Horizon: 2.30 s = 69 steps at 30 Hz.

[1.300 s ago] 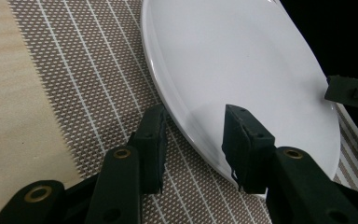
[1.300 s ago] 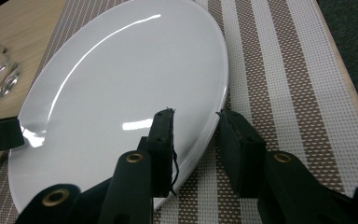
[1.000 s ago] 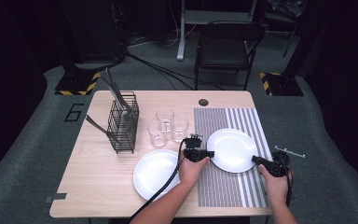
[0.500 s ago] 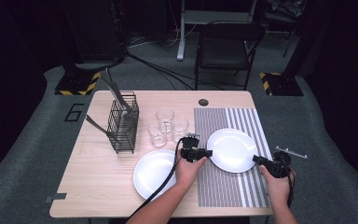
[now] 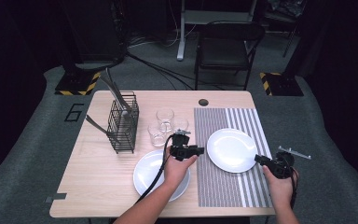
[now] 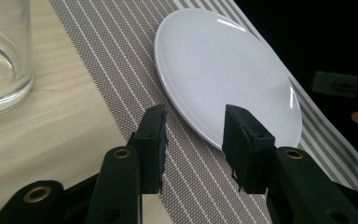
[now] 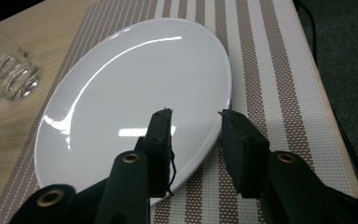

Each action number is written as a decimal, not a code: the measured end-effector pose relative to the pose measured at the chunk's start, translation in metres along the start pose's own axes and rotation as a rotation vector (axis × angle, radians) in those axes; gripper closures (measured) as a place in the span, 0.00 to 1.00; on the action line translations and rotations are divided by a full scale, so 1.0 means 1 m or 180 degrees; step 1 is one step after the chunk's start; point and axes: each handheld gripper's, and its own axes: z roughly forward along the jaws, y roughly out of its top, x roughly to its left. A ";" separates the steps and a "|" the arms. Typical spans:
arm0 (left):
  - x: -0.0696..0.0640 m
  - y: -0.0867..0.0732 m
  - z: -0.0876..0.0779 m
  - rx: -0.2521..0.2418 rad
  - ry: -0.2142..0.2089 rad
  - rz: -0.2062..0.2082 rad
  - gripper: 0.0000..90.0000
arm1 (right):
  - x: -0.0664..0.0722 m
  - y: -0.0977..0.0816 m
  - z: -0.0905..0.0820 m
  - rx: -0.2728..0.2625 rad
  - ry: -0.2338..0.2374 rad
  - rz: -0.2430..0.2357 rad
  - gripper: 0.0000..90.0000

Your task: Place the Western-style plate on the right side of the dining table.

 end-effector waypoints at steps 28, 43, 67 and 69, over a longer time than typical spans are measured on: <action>0.028 -0.009 -0.091 -0.0198 0.0178 0.0227 0.65 | 0.029 0.015 -0.014 0.0056 0.0316 -0.0424 0.67; 0.047 -0.022 -0.133 -0.0290 0.0329 0.0222 0.65 | 0.062 0.017 -0.008 0.0100 0.0387 -0.0695 0.65; 0.062 -0.040 -0.159 -0.0316 0.0391 0.0202 0.66 | 0.086 0.001 0.006 0.0191 0.0499 -0.0960 0.62; 0.065 -0.042 -0.163 -0.0315 0.0417 0.0207 0.67 | 0.086 -0.001 0.006 0.0203 0.0502 -0.0972 0.62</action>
